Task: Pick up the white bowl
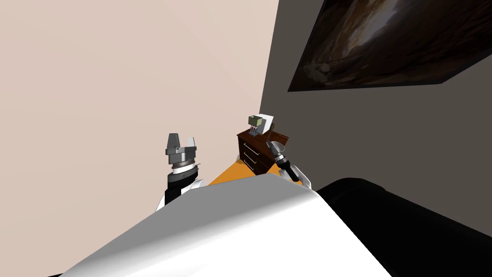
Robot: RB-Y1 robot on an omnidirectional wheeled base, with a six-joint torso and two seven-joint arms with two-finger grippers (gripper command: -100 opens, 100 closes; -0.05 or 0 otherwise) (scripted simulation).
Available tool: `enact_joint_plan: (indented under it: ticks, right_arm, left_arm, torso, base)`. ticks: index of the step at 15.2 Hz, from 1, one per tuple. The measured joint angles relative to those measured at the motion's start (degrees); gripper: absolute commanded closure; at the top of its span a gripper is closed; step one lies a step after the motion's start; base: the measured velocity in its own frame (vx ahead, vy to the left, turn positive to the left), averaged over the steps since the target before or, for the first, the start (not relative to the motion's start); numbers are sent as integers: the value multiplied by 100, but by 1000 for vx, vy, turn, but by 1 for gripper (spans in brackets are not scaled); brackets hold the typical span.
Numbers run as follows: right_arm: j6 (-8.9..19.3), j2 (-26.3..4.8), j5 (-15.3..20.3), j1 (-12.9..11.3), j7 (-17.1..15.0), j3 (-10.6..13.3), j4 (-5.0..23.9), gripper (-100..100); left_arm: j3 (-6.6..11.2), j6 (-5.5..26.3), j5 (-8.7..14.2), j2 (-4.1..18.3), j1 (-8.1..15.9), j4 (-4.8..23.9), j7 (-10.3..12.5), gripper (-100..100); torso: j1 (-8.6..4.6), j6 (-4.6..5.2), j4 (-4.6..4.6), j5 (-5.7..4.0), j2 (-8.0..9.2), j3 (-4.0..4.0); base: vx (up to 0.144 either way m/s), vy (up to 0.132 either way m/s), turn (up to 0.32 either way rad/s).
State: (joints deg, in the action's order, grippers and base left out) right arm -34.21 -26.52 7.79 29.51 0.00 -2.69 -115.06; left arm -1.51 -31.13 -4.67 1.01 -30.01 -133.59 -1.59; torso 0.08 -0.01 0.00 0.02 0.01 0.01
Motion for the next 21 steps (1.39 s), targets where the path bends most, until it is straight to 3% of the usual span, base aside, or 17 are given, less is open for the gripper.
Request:
enact_joint_plan:
  ticks: [9,21]
  right_arm:
    - [-99,-1027,351,50,159,-125,545,-100]
    - [-273,-2494,933,104,392,-275,1488,-100]
  left_arm:
    - [0,0,0,0,0,0,0,0]
    - [0,0,0,0,0,0,0,0]
  torso:
    - [-3,1,0,-1,-1,-1]
    - [-4,0,-1,0,-6,-3]
  base:
    - [-1,19,40]
    - [4,16,45]
